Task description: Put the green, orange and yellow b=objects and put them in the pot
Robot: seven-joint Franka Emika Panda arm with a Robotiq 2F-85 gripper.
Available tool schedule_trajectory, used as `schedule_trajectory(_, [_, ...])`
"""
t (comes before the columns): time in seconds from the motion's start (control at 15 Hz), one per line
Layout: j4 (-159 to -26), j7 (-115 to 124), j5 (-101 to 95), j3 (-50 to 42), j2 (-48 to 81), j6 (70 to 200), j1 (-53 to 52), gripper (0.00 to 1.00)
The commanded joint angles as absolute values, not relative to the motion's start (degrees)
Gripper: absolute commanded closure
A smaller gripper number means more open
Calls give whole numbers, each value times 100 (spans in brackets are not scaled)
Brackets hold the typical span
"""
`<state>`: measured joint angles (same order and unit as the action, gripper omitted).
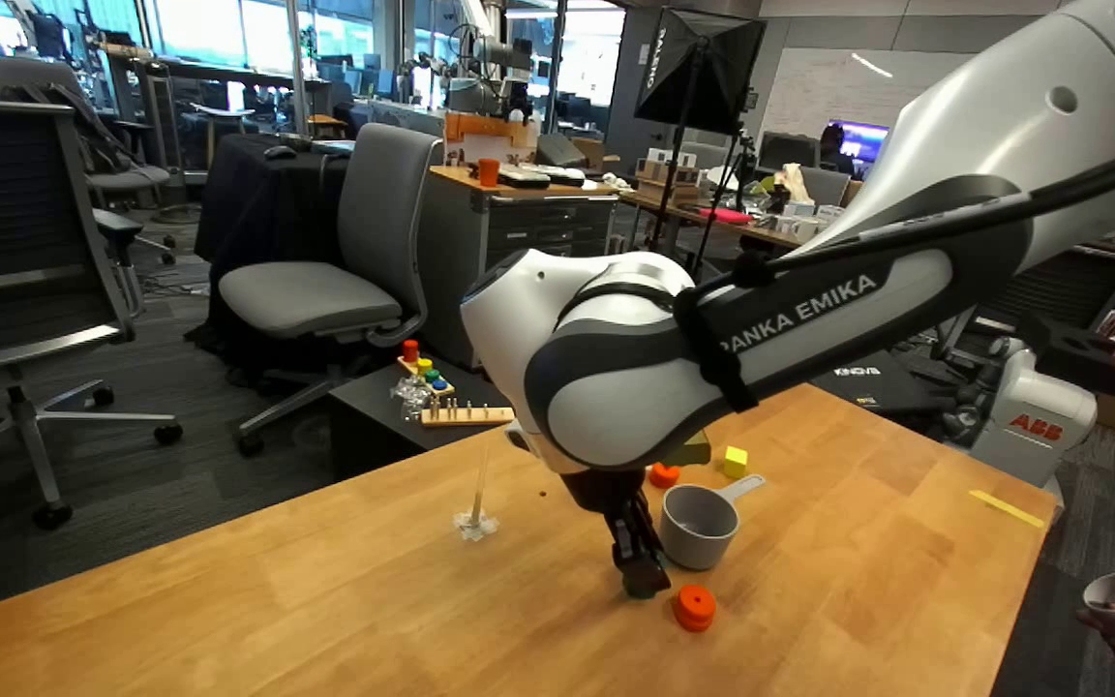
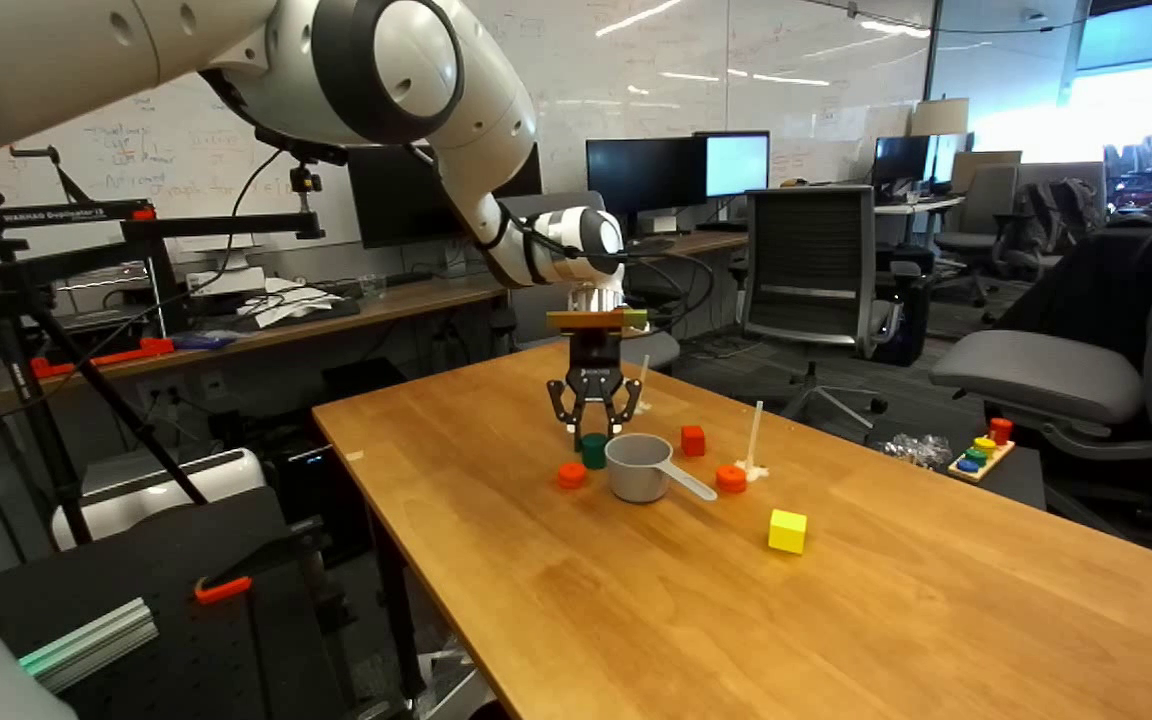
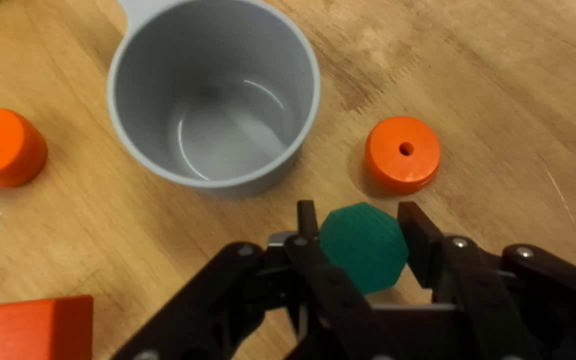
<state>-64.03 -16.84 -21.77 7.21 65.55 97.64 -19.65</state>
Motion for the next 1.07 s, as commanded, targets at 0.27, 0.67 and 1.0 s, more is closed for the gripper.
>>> schedule_trajectory(0.27, [-6496, -1515, -2172, 570, 5946, 9692, -1722, 80])
schedule_trajectory(0.67, [-6522, -1314, -2219, 515, 5243, 9768, -1671, 80])
schedule_trajectory(1.0, [-7060, -969, -2096, 540, 4806, 9893, -1557, 80])
